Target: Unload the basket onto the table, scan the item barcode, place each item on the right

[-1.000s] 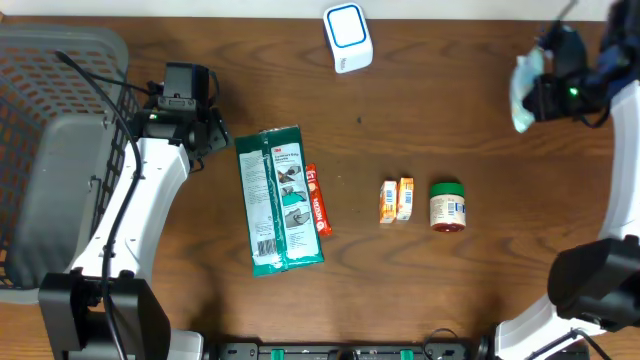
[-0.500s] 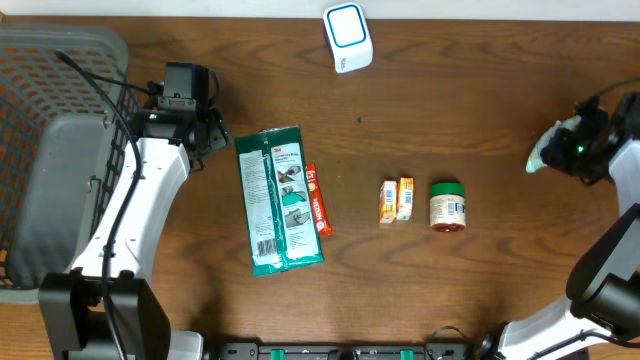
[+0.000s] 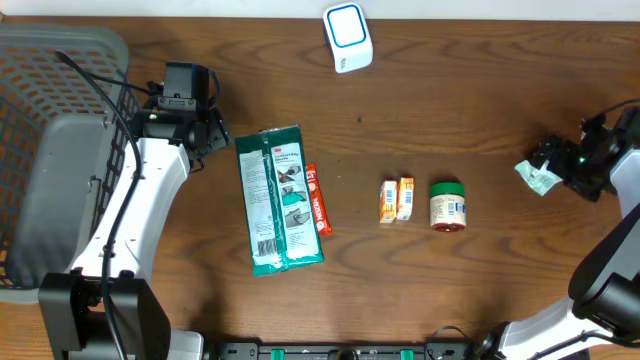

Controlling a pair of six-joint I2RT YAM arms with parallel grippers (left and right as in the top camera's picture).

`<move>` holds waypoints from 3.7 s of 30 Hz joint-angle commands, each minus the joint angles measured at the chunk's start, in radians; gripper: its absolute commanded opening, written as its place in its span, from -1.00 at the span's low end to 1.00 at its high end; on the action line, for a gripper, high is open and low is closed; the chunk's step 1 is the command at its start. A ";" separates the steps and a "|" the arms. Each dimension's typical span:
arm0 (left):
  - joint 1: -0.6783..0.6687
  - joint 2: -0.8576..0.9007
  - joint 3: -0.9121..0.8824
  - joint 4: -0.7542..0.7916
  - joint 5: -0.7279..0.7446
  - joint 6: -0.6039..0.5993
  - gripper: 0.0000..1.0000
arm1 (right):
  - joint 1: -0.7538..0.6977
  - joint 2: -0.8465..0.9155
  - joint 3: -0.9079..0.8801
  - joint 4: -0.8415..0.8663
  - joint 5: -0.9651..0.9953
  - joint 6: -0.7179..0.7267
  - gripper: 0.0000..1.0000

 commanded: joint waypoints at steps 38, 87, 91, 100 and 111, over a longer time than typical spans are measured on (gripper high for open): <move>0.000 0.000 0.005 -0.003 -0.021 0.010 0.70 | 0.626 -0.245 -0.231 -0.098 0.237 0.195 0.68; 0.000 0.000 0.005 -0.003 -0.021 0.010 0.70 | 0.624 -0.388 -0.296 0.096 0.319 0.237 0.67; 0.000 0.000 0.005 -0.003 -0.021 0.010 0.70 | 0.624 -0.382 -0.296 0.114 0.319 0.298 0.75; 0.000 0.000 0.005 -0.003 -0.021 0.010 0.70 | 0.624 -0.380 -0.303 0.060 0.259 0.257 0.93; 0.000 0.000 0.005 -0.003 -0.021 0.010 0.70 | 0.624 -0.380 -0.476 0.273 0.281 0.241 0.87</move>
